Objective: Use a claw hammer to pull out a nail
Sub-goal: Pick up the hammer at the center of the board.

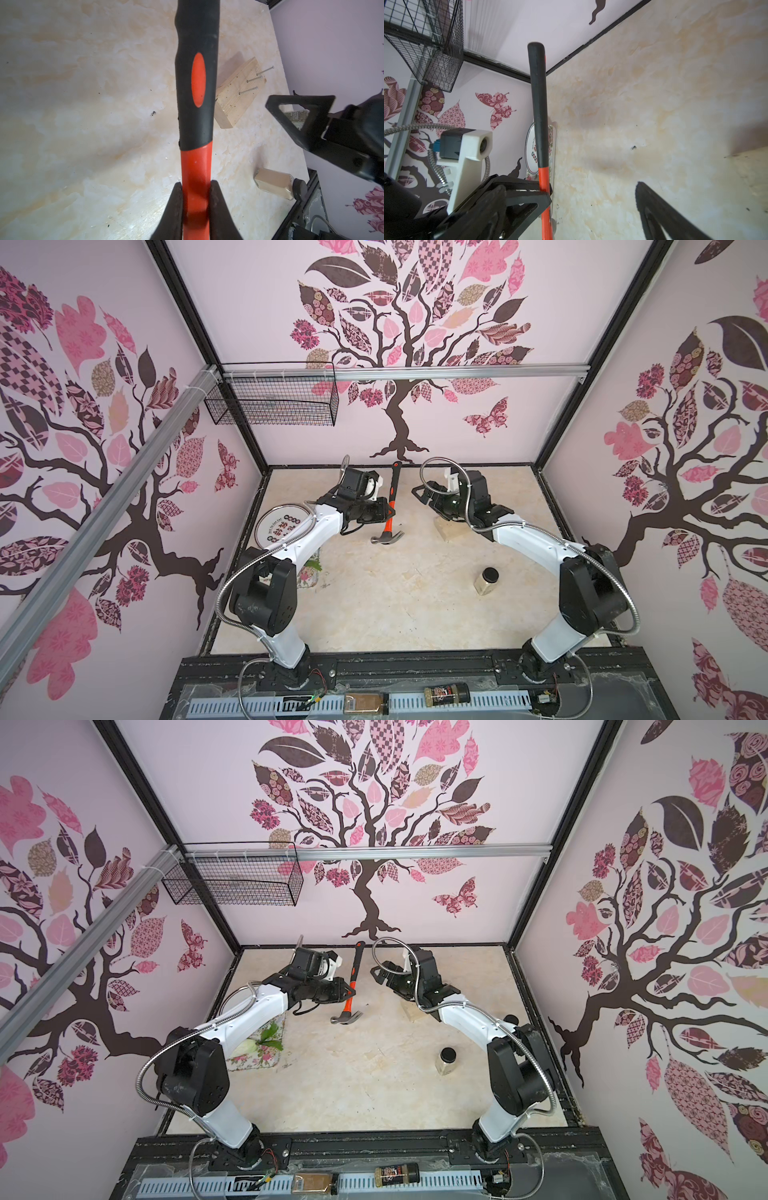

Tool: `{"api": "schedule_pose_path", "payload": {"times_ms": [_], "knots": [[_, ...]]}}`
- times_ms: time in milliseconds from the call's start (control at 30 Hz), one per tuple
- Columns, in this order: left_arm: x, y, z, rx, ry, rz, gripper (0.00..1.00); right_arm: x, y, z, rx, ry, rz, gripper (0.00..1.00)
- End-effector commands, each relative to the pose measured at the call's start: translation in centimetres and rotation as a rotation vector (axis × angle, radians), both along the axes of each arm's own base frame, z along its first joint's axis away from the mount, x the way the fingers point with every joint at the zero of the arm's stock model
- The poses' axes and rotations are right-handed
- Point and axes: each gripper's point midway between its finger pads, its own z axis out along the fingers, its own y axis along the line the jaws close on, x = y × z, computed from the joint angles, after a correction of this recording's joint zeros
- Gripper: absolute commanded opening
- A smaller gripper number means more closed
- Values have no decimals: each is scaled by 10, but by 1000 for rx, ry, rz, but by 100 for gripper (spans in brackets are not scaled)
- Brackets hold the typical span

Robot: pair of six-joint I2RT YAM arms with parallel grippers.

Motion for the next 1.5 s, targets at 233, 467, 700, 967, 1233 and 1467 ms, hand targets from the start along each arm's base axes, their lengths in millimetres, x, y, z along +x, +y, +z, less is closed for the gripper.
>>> {"api": "schedule_pose_path", "payload": {"times_ms": [233, 467, 700, 967, 1233, 1467], "knots": [[-37, -18, 41, -107, -139, -171, 0, -6, 36, 13, 45, -42, 117, 85], [-54, -24, 60, -167, -124, -220, 0, -15, 64, 9, -27, -4, 194, 77], [-72, -26, 66, -162, -125, -218, 0, -23, 53, 13, -20, -35, 115, 54], [-93, -47, 65, -126, -123, -246, 1, -37, 32, 24, -28, -70, 22, 26], [-110, -57, 76, -140, -129, -262, 14, -53, 11, 41, -31, -117, -46, 16], [-150, -44, 99, -127, -198, -316, 57, -78, -3, 78, -49, -216, -62, 13]]}}
